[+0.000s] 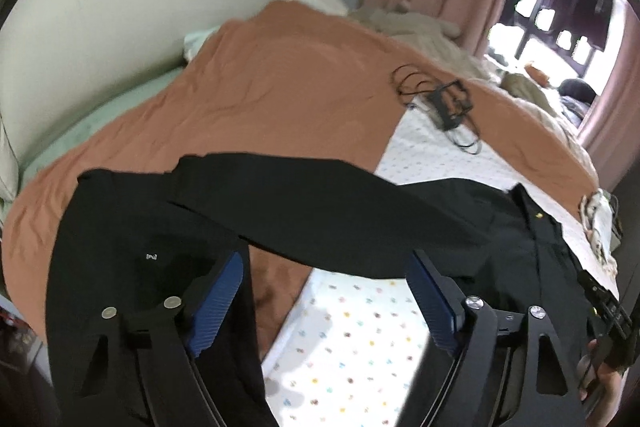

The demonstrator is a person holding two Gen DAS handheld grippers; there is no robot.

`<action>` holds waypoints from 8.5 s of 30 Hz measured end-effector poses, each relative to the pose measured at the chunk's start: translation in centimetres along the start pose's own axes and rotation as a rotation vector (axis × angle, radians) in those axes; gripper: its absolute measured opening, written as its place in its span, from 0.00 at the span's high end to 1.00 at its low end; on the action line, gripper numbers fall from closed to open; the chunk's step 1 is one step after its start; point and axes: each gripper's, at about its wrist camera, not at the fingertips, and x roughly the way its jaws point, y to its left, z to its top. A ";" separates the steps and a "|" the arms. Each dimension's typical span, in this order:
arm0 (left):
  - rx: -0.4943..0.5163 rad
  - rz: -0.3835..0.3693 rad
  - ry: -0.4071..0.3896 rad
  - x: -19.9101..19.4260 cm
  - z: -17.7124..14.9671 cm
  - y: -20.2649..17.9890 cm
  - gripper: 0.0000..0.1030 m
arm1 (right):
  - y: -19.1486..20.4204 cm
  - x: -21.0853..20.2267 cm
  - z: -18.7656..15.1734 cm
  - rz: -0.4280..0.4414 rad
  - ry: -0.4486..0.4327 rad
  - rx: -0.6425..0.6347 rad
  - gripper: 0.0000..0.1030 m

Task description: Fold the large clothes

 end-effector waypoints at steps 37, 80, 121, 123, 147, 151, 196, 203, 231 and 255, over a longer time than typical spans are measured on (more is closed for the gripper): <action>-0.065 0.031 -0.092 3.7 9.4 0.3 0.98 | -2.3 10.7 -2.0 0.229 0.312 0.144 0.62; 0.386 -0.487 0.150 0.2 -1.4 -46.5 0.93 | -30.1 -6.9 -1.8 0.074 -0.031 0.703 0.48; -0.115 -0.381 0.186 7.5 -9.1 -17.6 0.15 | -15.2 7.6 -3.0 -0.252 0.248 0.118 0.23; -0.119 -0.386 0.192 7.7 -9.2 -17.6 0.15 | -14.9 8.0 -3.3 -0.285 0.260 0.083 0.23; -0.099 -0.414 0.209 7.5 -9.9 -20.6 0.15 | -28.9 -7.0 -2.1 -0.348 0.101 0.463 0.54; -0.101 -0.415 0.216 7.9 -10.1 -21.1 0.15 | -31.3 -5.9 -3.7 -0.249 0.153 0.582 0.54; -0.015 -0.321 0.162 10.0 -11.9 -25.0 0.18 | -41.1 -10.4 -3.5 -0.338 -0.077 0.717 0.23; -0.013 -0.305 0.167 10.3 -12.1 -25.2 0.18 | -45.1 -13.0 -5.5 -0.407 -0.134 0.814 0.23; -0.043 -0.267 0.176 11.2 -12.4 -24.9 0.18 | -51.8 -15.2 -6.1 -0.410 -0.374 0.896 0.95; -0.177 -0.402 0.186 9.2 -10.8 -22.8 0.18 | -30.1 -12.4 4.6 0.035 -0.451 0.397 0.96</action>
